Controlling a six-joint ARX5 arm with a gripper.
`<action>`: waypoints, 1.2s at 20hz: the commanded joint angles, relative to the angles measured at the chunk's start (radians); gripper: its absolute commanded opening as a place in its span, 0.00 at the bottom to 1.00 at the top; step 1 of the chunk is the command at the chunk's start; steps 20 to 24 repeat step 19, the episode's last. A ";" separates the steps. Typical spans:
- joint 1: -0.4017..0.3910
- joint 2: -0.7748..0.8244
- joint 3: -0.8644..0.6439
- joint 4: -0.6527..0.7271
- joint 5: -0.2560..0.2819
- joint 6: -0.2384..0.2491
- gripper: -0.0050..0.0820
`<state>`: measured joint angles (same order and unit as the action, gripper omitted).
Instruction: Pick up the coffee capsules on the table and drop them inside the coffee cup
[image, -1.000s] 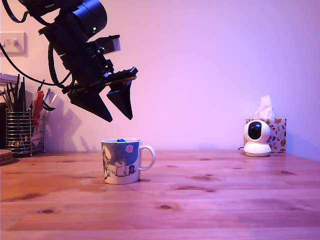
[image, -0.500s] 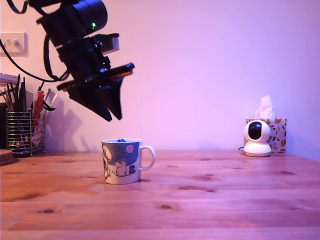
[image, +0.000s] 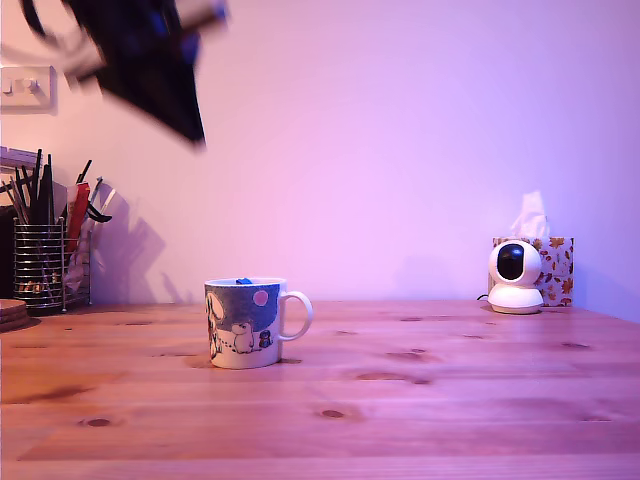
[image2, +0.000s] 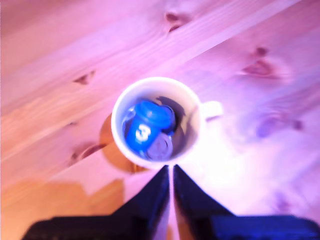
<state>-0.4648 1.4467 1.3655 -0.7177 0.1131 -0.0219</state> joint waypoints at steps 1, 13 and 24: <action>-0.007 -0.055 -0.061 -0.006 0.002 0.002 0.03; -0.068 -0.504 -0.303 -0.094 0.002 -0.057 0.03; -0.068 -0.545 -0.303 -0.100 0.002 -0.057 0.03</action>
